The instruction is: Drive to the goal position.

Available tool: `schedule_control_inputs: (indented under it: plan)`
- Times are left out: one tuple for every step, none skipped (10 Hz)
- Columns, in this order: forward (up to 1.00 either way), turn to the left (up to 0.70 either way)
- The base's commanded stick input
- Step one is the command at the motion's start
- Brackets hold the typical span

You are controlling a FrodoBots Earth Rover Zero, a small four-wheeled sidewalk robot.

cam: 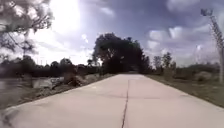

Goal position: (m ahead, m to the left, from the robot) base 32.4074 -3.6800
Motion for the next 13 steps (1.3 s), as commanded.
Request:
schedule_control_inputs:
  plan:
    - [1.0,0.0]
    - [0.99,0.0]
    - [0.98,0.0]
    - [0.98,0.0]
    - [0.98,0.0]
    - [0.98,-0.34]
    - [0.98,-0.39]
    - [0.98,-0.39]
    - [0.98,-0.39]
    - [0.98,-0.39]
    - [0.98,-0.39]
    - [0.98,-0.39]
    - [0.98,-0.39]
